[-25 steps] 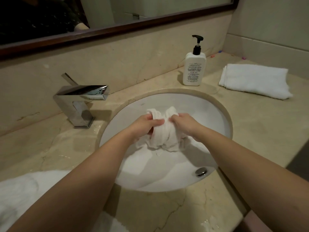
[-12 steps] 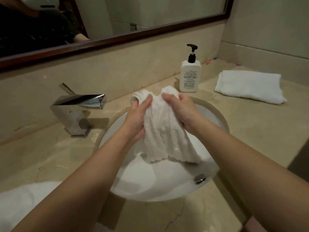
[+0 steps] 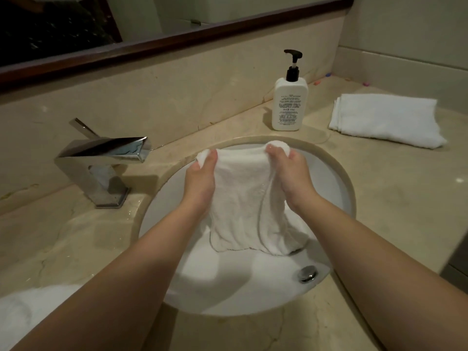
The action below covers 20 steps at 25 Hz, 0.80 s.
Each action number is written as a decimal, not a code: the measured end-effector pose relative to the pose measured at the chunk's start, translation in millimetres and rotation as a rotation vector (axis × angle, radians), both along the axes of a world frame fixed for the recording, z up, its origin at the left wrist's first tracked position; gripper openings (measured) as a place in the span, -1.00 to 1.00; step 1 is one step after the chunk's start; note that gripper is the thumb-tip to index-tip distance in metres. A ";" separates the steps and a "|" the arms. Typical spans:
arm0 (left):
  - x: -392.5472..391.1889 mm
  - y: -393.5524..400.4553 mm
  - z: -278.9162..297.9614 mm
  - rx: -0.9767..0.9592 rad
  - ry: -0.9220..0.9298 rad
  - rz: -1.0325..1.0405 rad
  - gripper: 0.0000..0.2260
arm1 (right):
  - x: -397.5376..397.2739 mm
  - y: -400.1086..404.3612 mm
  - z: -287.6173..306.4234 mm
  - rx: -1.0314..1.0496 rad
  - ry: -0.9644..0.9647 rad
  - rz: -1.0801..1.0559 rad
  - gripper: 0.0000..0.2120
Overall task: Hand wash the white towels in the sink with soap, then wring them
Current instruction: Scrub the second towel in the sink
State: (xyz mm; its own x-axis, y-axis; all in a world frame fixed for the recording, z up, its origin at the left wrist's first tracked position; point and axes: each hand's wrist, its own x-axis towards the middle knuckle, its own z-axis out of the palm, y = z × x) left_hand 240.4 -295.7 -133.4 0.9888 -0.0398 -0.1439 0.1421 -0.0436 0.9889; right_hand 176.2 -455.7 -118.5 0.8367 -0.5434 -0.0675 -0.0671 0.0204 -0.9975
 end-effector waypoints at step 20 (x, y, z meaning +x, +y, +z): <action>-25.2 -24.4 20.9 -0.460 0.039 0.003 -0.65 | 16.8 59.2 26.3 0.096 -0.284 -0.199 -0.71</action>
